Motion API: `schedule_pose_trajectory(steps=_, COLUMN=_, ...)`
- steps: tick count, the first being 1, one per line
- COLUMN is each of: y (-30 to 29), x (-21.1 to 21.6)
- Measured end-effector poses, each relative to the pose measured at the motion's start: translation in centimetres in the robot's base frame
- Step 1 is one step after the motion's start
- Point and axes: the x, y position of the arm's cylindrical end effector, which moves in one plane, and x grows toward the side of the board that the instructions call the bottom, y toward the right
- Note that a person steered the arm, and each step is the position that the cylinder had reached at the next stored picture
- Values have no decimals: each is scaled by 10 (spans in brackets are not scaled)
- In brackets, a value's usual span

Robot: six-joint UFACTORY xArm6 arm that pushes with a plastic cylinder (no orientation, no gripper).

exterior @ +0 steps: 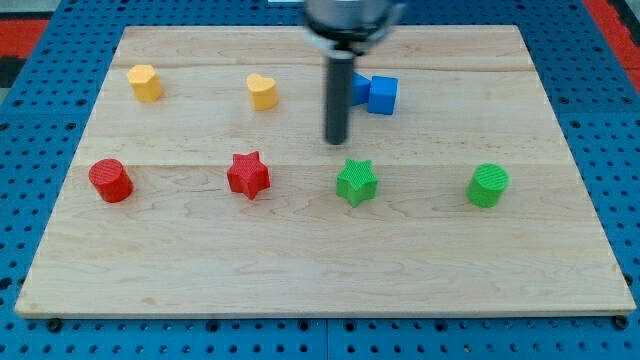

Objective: Move the yellow heart to the left of the blue triangle

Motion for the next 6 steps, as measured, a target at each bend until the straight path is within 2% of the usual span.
schedule_pose_trajectory(steps=1, y=-84, x=-10)
schedule_pose_trajectory(steps=2, y=-130, x=-41)
schedule_pose_trajectory(steps=3, y=-135, x=-68)
schedule_pose_trajectory(steps=5, y=-51, x=-87)
schedule_pose_trajectory(steps=6, y=-41, x=-87)
